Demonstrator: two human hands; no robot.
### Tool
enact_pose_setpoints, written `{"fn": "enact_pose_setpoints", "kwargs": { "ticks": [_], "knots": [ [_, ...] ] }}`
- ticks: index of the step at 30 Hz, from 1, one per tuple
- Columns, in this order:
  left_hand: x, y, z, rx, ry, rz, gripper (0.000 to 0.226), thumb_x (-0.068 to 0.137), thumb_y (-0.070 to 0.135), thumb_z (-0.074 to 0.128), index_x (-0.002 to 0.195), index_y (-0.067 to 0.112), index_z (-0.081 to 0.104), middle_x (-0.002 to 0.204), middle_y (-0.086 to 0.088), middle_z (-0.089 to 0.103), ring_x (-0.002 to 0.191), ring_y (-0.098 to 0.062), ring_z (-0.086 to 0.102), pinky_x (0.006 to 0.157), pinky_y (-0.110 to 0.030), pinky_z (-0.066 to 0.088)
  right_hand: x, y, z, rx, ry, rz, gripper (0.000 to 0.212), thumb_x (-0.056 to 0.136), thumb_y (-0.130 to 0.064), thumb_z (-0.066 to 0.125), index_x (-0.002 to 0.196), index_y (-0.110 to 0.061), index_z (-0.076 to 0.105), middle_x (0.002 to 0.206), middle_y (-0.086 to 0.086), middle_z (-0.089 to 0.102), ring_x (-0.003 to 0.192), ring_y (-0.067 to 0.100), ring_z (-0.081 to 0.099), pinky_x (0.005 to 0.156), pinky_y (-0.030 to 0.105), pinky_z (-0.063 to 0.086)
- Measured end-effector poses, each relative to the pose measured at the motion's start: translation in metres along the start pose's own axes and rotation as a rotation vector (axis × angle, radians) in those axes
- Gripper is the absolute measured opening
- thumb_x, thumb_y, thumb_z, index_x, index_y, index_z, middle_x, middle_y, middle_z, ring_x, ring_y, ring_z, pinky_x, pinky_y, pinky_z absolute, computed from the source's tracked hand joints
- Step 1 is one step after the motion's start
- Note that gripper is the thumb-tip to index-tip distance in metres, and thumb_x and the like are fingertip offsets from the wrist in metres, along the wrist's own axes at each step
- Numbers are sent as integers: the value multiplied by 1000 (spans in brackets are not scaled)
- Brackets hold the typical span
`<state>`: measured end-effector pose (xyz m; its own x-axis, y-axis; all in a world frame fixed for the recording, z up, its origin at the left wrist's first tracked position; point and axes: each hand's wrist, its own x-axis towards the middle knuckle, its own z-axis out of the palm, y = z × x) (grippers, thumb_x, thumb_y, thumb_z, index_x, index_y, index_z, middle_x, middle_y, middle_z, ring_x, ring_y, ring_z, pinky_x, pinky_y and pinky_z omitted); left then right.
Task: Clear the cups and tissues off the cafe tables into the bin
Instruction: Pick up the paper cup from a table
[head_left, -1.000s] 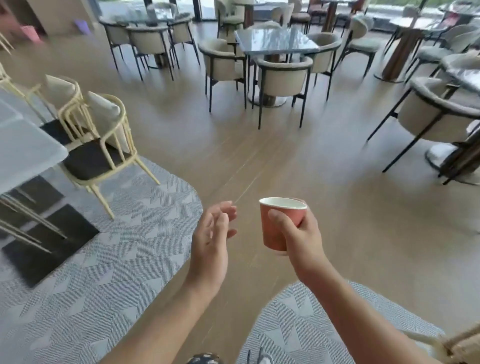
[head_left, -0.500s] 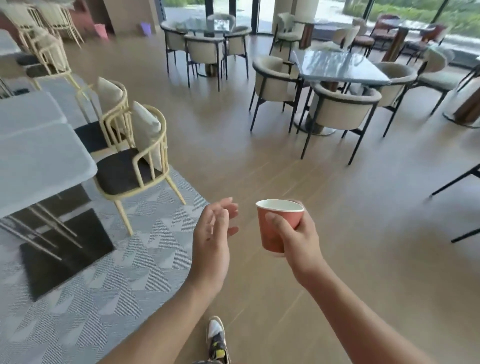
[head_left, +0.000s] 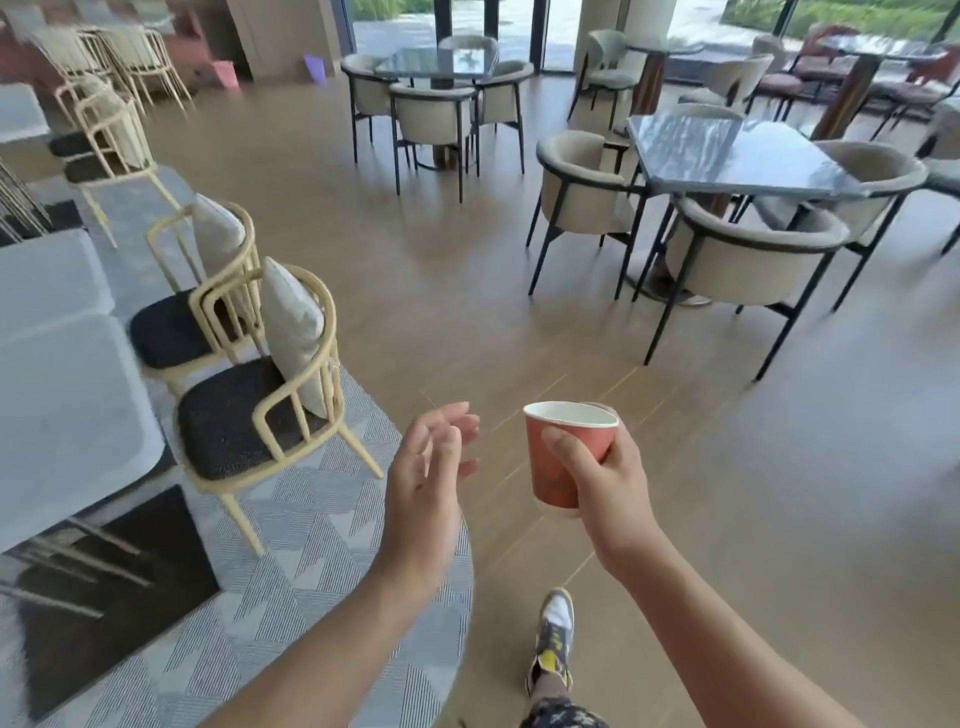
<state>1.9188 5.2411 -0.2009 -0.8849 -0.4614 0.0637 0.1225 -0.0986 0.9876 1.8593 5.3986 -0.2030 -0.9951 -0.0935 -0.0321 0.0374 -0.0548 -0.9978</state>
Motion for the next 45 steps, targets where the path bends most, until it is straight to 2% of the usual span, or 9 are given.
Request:
{"fn": "enact_pose_setpoints", "kwargs": {
  "ticks": [4,8,14,20,27,32,37,42,45],
  "knots": [
    [99,-25,34,9,34,13,25,105,31,50,120,22,68,118,2,72,117,-16,66,95,-43,56,111,10,3,9,-27,3,46,69,-47,77,106,-23,67,88,-13,71,82,5,65,73,29,54],
    [203,-35,73,22,124,13,24,109,21,46,120,19,67,118,2,71,117,-14,66,95,-42,58,231,3,3,4,-85,25,47,64,-55,75,104,-31,67,89,-13,71,84,9,65,74,38,54],
    [326,-34,121,4,200,30,23,109,21,48,118,22,69,119,1,71,118,-16,66,93,-42,57,377,-26,13,7,-188,8,36,75,-37,74,107,-23,66,88,-13,69,80,5,63,67,24,55],
    [429,-42,136,-3,231,75,25,103,31,50,117,26,70,118,3,72,117,-16,67,94,-45,57,485,-30,40,-32,-243,3,39,75,-38,73,109,-22,65,88,-12,70,81,5,64,68,24,55],
    [583,-61,119,-30,289,109,28,98,35,50,116,24,69,116,1,73,116,-17,68,92,-44,58,625,-21,113,-62,-265,-33,38,75,-37,73,108,-20,65,88,-12,69,78,3,63,67,18,53],
    [713,-64,91,-55,292,100,29,98,35,50,116,23,69,116,0,73,116,-18,67,93,-46,58,735,-24,191,-88,-258,-31,38,74,-44,75,106,-24,67,89,-14,72,85,8,67,79,38,57],
    [830,-52,62,-48,275,125,25,98,35,51,112,29,71,114,4,73,116,-18,68,92,-43,58,831,-35,271,-80,-251,-24,49,67,-55,74,106,-27,67,93,-10,73,88,11,68,83,42,58],
    [917,-48,31,-10,306,133,25,99,34,50,114,27,70,114,7,73,115,-15,67,91,-42,57,905,-29,335,-62,-297,-8,39,74,-42,73,108,-23,66,95,-6,71,86,9,66,76,30,56],
    [973,-52,12,4,349,138,25,99,33,50,114,26,70,114,4,73,115,-17,68,91,-45,58,953,-22,372,-61,-325,10,44,72,-46,74,108,-22,66,95,-7,71,85,7,66,75,30,56]
  ]
}}
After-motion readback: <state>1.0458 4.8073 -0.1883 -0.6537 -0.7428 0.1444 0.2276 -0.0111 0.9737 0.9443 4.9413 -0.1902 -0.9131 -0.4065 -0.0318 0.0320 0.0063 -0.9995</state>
